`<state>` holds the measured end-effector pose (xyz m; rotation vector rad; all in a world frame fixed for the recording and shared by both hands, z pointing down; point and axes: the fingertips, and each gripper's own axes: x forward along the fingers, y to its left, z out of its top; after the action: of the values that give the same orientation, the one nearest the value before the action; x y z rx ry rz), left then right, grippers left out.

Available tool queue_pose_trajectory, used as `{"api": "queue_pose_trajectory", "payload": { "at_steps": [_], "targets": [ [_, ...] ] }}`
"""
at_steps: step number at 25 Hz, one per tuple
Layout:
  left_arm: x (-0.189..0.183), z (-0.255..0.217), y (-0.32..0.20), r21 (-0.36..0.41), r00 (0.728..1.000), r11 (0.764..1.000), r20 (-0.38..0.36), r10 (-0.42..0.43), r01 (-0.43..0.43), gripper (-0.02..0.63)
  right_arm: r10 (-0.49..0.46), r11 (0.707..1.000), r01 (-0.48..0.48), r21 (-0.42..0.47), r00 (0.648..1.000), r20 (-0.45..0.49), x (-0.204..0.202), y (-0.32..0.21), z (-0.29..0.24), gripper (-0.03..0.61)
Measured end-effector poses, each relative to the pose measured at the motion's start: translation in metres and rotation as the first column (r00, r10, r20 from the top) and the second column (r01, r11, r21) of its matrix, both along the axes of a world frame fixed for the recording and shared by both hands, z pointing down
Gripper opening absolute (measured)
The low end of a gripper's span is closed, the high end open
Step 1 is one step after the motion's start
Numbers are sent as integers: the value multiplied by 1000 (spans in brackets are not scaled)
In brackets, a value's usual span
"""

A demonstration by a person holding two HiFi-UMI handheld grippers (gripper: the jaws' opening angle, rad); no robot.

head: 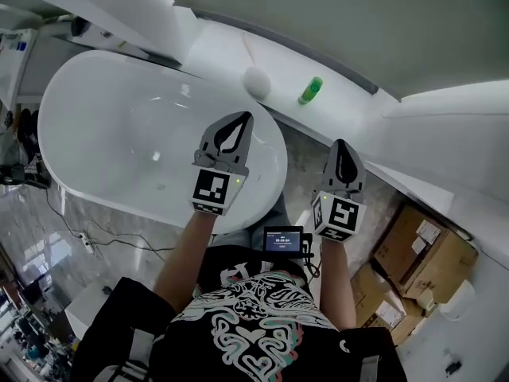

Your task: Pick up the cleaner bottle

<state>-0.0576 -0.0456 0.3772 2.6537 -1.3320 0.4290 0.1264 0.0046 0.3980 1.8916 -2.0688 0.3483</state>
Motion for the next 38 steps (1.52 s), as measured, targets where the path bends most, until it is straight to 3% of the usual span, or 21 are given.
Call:
{"api": "queue_pose_trajectory", "payload": {
  "at_steps": [26, 38],
  "targets": [
    [12, 122, -39, -103, 999, 995, 35, -10, 14, 17, -51, 991, 54, -122, 998, 31, -9, -43, 126, 26],
    [30, 156, -56, -106, 1000, 994, 19, -3, 5, 17, -70, 987, 73, -144, 997, 28, -3, -65, 161, 26]
  ]
}}
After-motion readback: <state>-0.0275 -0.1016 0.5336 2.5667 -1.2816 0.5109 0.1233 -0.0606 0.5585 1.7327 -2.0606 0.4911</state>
